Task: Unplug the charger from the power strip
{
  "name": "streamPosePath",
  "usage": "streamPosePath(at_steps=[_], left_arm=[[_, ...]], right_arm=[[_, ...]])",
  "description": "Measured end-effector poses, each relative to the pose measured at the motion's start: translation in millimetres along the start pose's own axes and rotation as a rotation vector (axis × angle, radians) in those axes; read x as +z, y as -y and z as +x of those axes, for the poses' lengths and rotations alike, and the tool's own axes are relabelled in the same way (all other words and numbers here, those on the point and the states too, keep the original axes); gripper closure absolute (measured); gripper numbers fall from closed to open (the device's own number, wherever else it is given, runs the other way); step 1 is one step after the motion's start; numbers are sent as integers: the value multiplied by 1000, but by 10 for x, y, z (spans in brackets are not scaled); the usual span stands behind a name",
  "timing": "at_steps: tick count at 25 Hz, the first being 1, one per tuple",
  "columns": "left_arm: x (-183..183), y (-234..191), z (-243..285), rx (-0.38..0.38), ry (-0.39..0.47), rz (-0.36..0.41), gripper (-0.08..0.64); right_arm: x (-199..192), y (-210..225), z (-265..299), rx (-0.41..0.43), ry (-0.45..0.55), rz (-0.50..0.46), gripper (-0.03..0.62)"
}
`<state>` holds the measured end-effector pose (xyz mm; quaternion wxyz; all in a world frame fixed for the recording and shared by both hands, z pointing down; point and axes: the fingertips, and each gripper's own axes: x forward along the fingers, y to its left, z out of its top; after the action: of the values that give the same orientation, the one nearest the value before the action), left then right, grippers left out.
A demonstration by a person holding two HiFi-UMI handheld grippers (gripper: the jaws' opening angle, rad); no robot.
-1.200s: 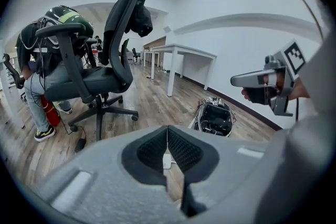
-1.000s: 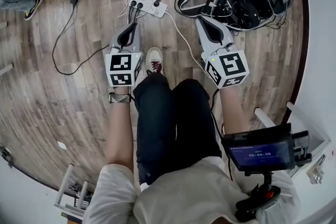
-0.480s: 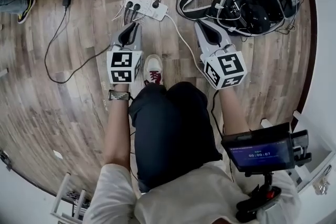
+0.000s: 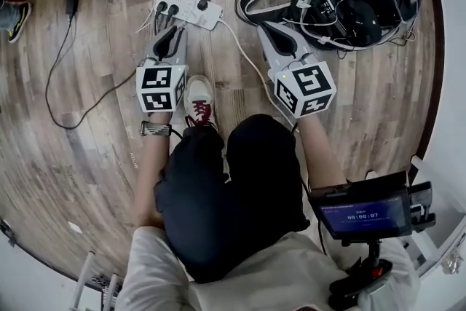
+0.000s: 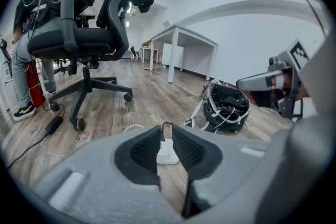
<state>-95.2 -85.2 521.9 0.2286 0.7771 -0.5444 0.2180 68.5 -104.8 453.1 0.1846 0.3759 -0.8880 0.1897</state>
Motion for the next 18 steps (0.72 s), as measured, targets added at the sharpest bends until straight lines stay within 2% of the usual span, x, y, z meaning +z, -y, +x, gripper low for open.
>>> streamPosePath(at_steps=[4, 9, 12, 18], left_arm=[[-105, -6, 148, -27, -17, 27, 482], [-283, -141, 378, 1, -28, 54, 474], [-462, -170, 488, -7, -44, 69, 462], [-705, -279, 633, -7, -42, 10, 452]], right_arm=[[-188, -43, 143, 35, -14, 2, 574], [-444, -120, 475, 75, -6, -21, 572], [-627, -127, 682, 93, -18, -9, 571], [-924, 19, 947, 102, -56, 45, 569]])
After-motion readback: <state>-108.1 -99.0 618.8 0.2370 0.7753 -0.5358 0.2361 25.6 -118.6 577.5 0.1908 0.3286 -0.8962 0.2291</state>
